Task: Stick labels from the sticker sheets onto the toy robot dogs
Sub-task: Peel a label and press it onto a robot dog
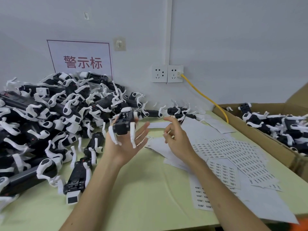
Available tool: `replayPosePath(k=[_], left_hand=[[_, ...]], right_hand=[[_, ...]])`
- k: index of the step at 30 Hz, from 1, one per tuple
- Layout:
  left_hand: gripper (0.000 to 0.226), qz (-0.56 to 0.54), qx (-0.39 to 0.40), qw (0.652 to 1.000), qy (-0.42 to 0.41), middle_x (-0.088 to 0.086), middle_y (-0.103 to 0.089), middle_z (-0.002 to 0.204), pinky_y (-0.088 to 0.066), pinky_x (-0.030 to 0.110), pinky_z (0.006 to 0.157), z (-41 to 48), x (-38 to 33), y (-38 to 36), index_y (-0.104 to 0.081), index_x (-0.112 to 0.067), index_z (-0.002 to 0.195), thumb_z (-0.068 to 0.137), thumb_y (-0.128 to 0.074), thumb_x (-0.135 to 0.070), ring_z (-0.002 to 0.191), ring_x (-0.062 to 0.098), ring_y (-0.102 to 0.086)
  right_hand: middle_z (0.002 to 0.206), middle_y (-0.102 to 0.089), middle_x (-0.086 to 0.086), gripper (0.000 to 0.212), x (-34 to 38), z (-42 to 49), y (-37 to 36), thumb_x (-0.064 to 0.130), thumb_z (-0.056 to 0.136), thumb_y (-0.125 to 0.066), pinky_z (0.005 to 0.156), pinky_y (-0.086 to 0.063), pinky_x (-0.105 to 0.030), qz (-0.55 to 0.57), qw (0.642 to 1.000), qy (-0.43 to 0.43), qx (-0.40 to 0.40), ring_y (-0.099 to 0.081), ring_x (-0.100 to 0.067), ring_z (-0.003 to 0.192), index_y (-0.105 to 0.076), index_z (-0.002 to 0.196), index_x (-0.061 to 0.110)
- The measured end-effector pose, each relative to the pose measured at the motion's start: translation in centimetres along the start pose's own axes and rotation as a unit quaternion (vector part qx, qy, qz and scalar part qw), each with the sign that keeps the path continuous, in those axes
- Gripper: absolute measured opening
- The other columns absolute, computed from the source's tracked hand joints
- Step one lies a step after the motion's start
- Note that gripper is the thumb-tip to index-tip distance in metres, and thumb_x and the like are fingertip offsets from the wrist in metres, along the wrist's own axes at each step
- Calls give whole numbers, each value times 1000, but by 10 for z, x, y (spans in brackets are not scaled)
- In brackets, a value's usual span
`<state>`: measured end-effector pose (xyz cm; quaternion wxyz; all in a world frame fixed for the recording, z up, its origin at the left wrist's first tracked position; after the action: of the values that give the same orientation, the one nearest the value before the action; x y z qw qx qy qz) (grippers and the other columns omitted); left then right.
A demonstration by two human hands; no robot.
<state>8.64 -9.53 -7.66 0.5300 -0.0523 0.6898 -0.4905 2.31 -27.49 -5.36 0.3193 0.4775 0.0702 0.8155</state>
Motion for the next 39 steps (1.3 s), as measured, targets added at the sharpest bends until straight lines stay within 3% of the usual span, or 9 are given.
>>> replayPosePath(k=[3,6,8,10,17,22,27,31,39], left_hand=[[43,77,51,996,17,25,-66,130,-27,42,123,-4,9,-13,-75,-18,94,84,-35,-10,130,26,-62],[68,75,38,996,37,-29,-75,103,-45,9,100,-2,15,-18,-66,-65,110,100,-54,1,105,-10,-67],[24,104,35,993,33,-6,-77,104,-34,26,118,-2,16,-21,-68,-41,119,109,-47,-36,124,12,-65],[48,147,-12,989,10,17,-65,114,-17,45,124,-2,11,-11,-61,-20,124,103,-46,-61,137,33,-56],[53,184,-13,983,22,28,-56,111,-40,46,103,-3,14,-14,-66,-11,119,100,-53,-58,129,48,-55],[50,167,-26,985,23,21,-62,113,-32,48,100,-4,15,-15,-66,-10,118,99,-56,-55,129,39,-58],[51,120,-24,993,-1,19,-62,129,-34,47,108,-8,12,-21,-70,-12,116,92,-61,-56,122,35,-58],[50,132,-17,991,1,22,-64,138,-42,43,107,-11,13,-27,-72,-18,111,94,-57,-62,127,33,-59],[48,115,-12,993,-7,23,-63,138,-47,40,99,-14,14,-33,-77,-20,105,96,-54,-62,128,31,-58]], right_hand=[[84,-55,13,52,2,-1,-5,-1,97,-54,75,-49,-28,-2,1000,17,18,-55,-8,73,-45,139,29],[86,-55,10,53,1,-2,-9,2,98,-55,72,-43,-20,-33,998,27,35,-57,-10,75,-43,139,32],[87,-55,10,54,1,-3,-11,2,98,-55,70,-42,-20,-53,997,29,46,-57,-12,75,-41,140,33],[87,-54,11,55,2,-3,-11,2,98,-55,68,-41,-19,-67,996,34,51,-57,-11,74,-40,141,32],[85,-54,12,55,4,-5,-11,9,98,-59,65,-41,-24,-100,992,49,55,-52,-12,65,-37,142,33],[84,-61,13,55,7,-5,-5,20,95,-70,71,-50,-35,-71,997,37,2,-55,-13,64,-41,141,30],[89,-61,10,42,-6,1,7,42,83,-82,68,-46,-23,6,995,-81,-52,-53,-11,64,-60,118,31],[78,-69,15,4,-9,2,6,22,90,-77,61,-46,-20,127,984,-117,-42,-58,-6,57,-74,87,23],[80,-72,12,5,-7,1,5,15,92,-74,56,-46,-21,184,974,-128,-30,-57,-8,57,-77,89,19]])
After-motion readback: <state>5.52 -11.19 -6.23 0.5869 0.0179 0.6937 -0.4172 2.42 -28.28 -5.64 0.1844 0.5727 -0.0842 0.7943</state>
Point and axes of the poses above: each hand's wrist, its own z-axis towards the middle knuckle, its own y-axis out of the back of the hand, x = y × z, the point moved 7 cm from there along z, towards the middle knuckle
